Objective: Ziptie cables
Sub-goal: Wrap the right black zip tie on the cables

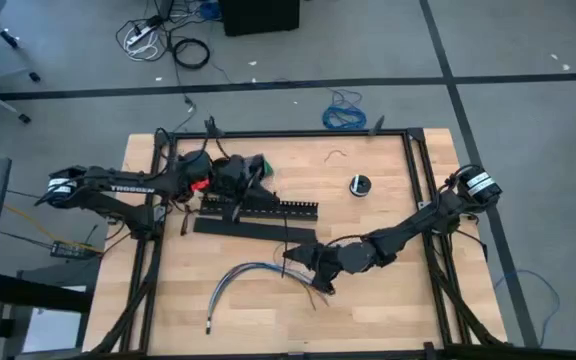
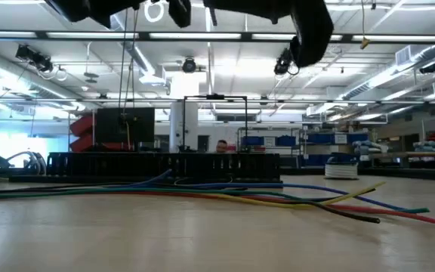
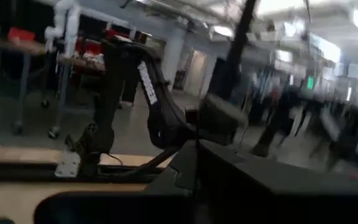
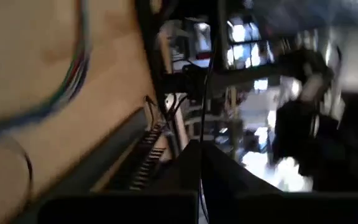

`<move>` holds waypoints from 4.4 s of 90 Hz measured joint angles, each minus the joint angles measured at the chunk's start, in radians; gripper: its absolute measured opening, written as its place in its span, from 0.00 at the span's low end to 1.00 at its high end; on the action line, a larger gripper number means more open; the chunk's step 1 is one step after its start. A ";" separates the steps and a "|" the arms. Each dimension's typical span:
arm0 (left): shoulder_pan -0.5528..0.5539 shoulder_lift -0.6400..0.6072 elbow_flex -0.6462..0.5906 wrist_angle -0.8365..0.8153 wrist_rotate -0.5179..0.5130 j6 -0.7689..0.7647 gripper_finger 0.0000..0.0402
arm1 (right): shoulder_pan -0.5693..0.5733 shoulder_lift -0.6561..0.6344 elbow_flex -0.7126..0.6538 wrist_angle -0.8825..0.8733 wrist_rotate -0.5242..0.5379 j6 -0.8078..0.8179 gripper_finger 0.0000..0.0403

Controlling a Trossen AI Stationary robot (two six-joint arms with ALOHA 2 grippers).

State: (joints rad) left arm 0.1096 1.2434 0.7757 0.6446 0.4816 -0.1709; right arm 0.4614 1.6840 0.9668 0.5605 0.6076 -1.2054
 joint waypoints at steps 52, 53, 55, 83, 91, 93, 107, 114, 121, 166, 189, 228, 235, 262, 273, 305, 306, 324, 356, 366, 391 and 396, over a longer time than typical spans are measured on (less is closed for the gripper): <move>-0.331 0.028 0.000 -0.139 -0.562 0.911 0.00 | -0.028 0.000 0.000 0.094 -0.120 0.914 0.00; -0.337 0.032 0.000 -0.138 -0.576 0.927 0.00 | -0.030 0.000 0.000 0.094 -0.128 0.928 0.00; -0.347 0.040 0.000 -0.136 -0.602 0.958 0.00 | -0.034 0.000 0.000 0.094 -0.142 0.954 0.00; -0.464 0.095 0.000 -0.109 -0.949 1.272 0.00 | -0.069 -0.002 0.000 0.060 -0.187 1.130 0.00; -0.481 0.095 0.000 -0.087 -1.003 1.337 0.00 | -0.083 -0.003 0.000 0.053 -0.229 1.172 0.00; -0.486 0.095 0.000 -0.081 -1.015 1.353 0.00 | -0.087 -0.003 0.000 0.052 -0.240 1.180 0.00; -0.499 0.095 0.000 -0.093 -1.053 1.398 0.00 | -0.110 -0.003 0.000 0.036 -0.265 1.213 0.00; -0.510 0.095 0.000 -0.086 -1.097 1.399 0.00 | -0.113 -0.005 0.000 0.017 -0.271 1.221 0.00; -0.526 0.095 0.000 -0.089 -1.147 1.419 0.00 | -0.112 -0.021 -0.005 0.012 -0.271 1.220 0.00; -0.530 0.134 -0.011 0.051 -1.194 1.555 0.00 | -0.176 -0.101 -0.198 0.279 -0.405 1.284 0.00; -0.494 0.172 -0.011 0.064 -1.169 1.579 0.00 | -0.191 -0.101 -0.199 0.282 -0.437 1.284 0.00; -0.489 0.171 -0.011 0.096 -1.160 1.576 0.00 | -0.216 -0.100 -0.199 0.250 -0.455 1.293 0.00; -0.489 0.171 -0.011 0.093 -1.160 1.573 0.00 | -0.217 -0.100 -0.199 0.255 -0.455 1.292 0.00; -0.489 0.171 -0.011 0.083 -1.158 1.551 0.00 | -0.216 -0.100 -0.199 0.255 -0.456 1.291 0.00; -0.489 0.171 -0.011 0.081 -1.158 1.548 0.00 | -0.216 -0.100 -0.199 0.255 -0.458 1.290 0.00; -0.489 0.171 -0.011 0.081 -1.158 1.546 0.00 | -0.216 -0.100 -0.199 0.264 -0.470 1.282 0.00; -0.489 0.171 -0.011 0.081 -1.158 1.546 0.00 | -0.216 -0.100 -0.199 0.265 -0.470 1.281 0.00; -0.489 0.171 -0.011 0.077 -1.158 1.546 0.00 | -0.221 -0.100 -0.199 0.269 -0.470 1.281 0.00; -0.489 0.171 -0.011 0.077 -1.159 1.546 0.00 | -0.227 -0.099 -0.199 0.250 -0.472 1.291 0.00; -0.489 0.171 -0.011 0.077 -1.159 1.546 0.00 | -0.227 -0.099 -0.199 0.251 -0.472 1.292 0.00; -0.489 0.171 -0.011 0.076 -1.160 1.546 0.00 | -0.227 -0.099 -0.199 0.252 -0.472 1.292 0.00; -0.489 0.171 -0.011 0.076 -1.160 1.546 0.00 | -0.227 -0.099 -0.199 0.252 -0.472 1.292 0.00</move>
State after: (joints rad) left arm -0.3794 1.4139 0.7647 0.7206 -0.6785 1.3749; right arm 0.2340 1.5848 0.7677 0.8127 0.1356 0.0864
